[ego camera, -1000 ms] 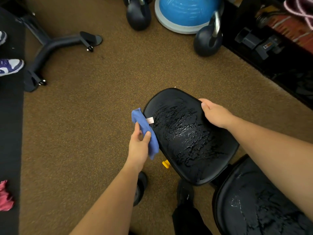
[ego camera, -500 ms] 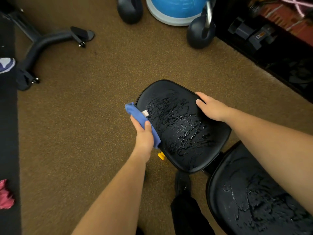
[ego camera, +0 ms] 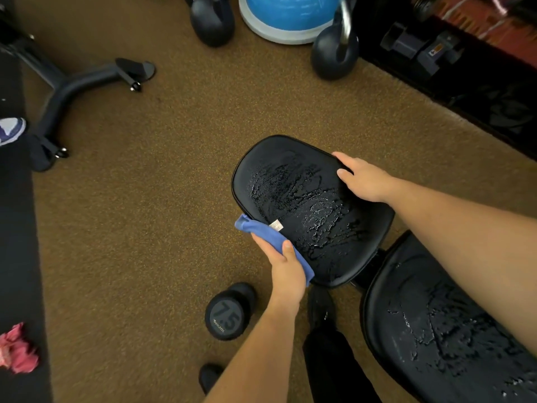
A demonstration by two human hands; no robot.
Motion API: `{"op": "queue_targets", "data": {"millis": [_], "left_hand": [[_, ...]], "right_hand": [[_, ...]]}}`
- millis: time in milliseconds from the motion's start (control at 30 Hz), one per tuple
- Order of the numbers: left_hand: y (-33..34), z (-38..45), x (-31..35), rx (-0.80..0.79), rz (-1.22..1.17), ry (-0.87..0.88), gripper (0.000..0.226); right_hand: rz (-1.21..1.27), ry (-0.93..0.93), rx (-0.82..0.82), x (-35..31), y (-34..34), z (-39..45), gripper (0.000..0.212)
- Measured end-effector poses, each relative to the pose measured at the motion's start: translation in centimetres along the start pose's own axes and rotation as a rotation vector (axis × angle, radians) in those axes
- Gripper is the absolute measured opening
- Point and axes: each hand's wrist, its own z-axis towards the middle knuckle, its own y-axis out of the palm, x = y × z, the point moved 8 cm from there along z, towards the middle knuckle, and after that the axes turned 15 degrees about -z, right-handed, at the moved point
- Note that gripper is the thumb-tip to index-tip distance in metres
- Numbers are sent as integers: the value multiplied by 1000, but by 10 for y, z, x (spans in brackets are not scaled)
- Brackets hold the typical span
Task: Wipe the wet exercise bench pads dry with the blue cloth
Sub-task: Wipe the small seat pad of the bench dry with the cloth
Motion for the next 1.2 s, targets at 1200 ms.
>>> {"op": "queue_targets", "data": {"millis": [1200], "left_hand": [[-2, -63, -29, -475, 492, -776, 84]], "right_hand": [[979, 717, 683, -61, 174, -209, 41]]}}
